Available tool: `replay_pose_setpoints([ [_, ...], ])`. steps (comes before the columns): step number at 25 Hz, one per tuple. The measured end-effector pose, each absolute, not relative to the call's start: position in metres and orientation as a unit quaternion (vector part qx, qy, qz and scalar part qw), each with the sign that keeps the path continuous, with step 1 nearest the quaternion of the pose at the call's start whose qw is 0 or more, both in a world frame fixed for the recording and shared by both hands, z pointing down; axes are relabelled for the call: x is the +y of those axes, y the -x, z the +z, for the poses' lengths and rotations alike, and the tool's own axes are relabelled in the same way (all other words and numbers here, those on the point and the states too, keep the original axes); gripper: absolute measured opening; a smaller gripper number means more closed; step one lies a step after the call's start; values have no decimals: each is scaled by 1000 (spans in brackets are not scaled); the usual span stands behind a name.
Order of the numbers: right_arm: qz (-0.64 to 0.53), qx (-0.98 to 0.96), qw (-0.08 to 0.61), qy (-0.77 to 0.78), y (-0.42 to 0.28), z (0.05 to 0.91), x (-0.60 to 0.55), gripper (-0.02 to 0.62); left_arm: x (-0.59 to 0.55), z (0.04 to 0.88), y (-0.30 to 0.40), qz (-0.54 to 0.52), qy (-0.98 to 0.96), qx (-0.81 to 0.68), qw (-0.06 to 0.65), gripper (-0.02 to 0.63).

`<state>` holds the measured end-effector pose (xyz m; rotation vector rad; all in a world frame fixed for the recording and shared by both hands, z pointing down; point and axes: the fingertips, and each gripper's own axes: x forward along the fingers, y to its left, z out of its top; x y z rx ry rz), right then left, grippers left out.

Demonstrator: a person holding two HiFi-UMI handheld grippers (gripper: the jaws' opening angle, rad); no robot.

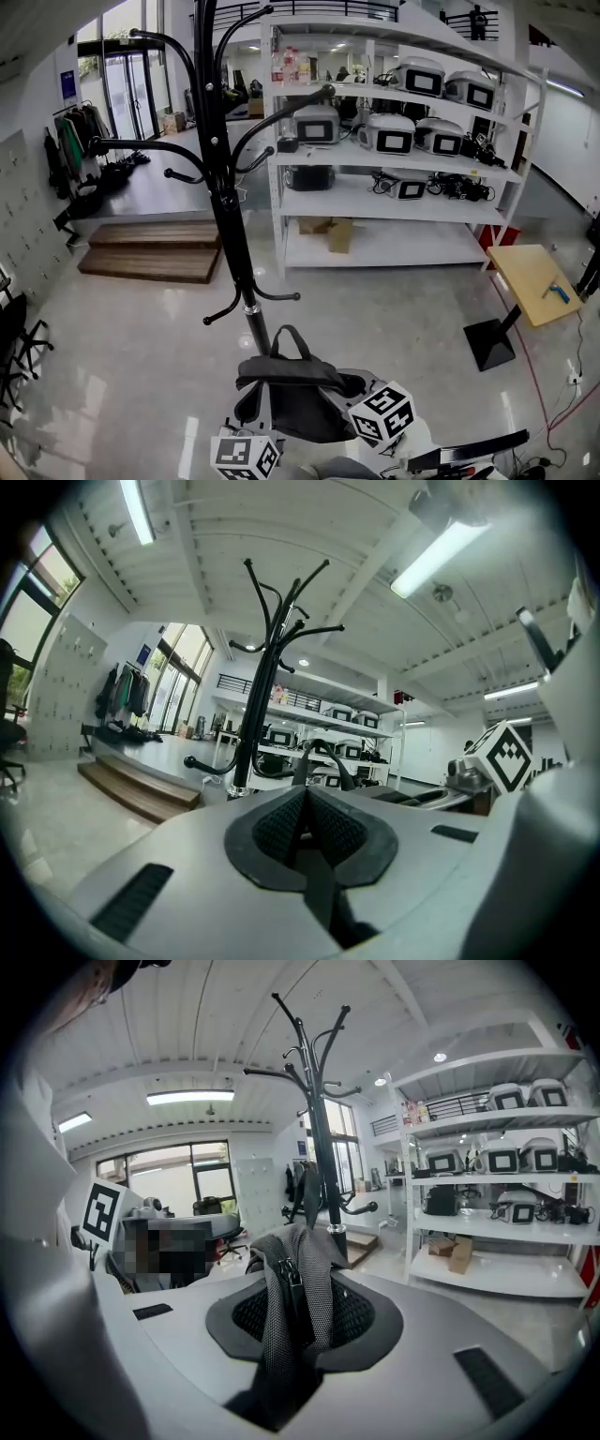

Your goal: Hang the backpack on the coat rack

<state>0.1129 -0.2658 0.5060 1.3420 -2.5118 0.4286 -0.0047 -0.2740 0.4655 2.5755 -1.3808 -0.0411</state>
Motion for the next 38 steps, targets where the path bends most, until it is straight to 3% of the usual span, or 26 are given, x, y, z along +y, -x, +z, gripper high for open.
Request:
replay_pose_setpoints([
  [21,17,-930,67,-360,-103,351,-327,97,-268,415,-1,-54,-845,-528,66,3],
  [38,-26,-928,64,-365,-83,278,-340,97,-263,414,6,-64,-844,-528,77,3],
])
